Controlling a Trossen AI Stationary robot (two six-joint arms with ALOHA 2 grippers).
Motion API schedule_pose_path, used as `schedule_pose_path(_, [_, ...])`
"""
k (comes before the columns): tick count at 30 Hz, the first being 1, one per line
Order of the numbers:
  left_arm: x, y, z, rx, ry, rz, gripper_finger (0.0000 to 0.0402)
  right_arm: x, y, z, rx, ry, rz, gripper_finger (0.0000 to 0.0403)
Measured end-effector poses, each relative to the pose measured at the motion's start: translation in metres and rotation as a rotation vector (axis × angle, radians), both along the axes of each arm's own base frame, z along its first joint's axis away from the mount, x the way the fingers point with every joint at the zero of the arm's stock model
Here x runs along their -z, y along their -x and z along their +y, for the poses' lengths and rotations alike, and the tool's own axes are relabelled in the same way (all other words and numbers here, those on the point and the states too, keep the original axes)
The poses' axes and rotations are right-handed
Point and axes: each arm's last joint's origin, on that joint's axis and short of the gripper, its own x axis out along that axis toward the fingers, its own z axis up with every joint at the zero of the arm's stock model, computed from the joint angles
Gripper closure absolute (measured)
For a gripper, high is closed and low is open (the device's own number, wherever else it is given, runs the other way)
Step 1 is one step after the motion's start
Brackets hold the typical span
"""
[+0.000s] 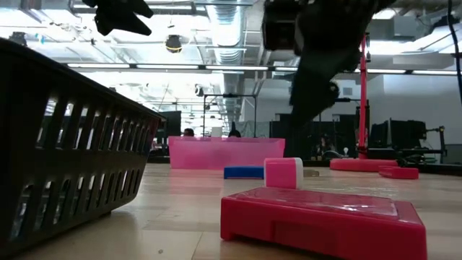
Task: Pick & Place Office items
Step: Put the pink and white charger adapter into the pink bin
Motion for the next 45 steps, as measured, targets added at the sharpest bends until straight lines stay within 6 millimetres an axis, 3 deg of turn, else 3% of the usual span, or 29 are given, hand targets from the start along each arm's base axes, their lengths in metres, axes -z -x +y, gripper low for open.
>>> schedule_pose_path(4, [0.0,0.001,0.0,0.016,-0.022,0.013,0.0172,0.015,-0.009,0.005,-0.03,0.022,-0.031,0.0153])
schedule_pose_path(12, [0.003,0.004,0.0,0.038,-0.022,0.054,0.0164,0.052,-0.013,0.007,-0.039,0.059,0.072,0.0153])
schedule_pose_path(20, [0.003,0.004,0.0,0.039,-0.022,0.054,0.0164,0.051,-0.013,0.004,-0.02,0.076,0.077,0.0161])
schedule_pose_path(31, [0.003,0.004,0.0,0.03,-0.018,0.051,0.0164,0.051,-0.018,-0.006,0.004,0.07,0.084,0.0277])
schedule_pose_path(38, [0.003,0.004,0.001,-0.007,-0.012,0.045,0.0167,0.023,-0.038,-0.015,0.085,0.03,0.02,0.0276])
schedule_pose_path(42, [0.01,0.01,0.004,-0.066,-0.018,0.114,0.0173,-0.017,-0.04,-0.036,0.186,0.043,-0.058,0.0258])
schedule_pose_path(45, [0.018,0.017,0.007,-0.129,-0.01,0.195,0.0176,-0.052,-0.03,-0.064,0.302,0.108,-0.121,0.0258])
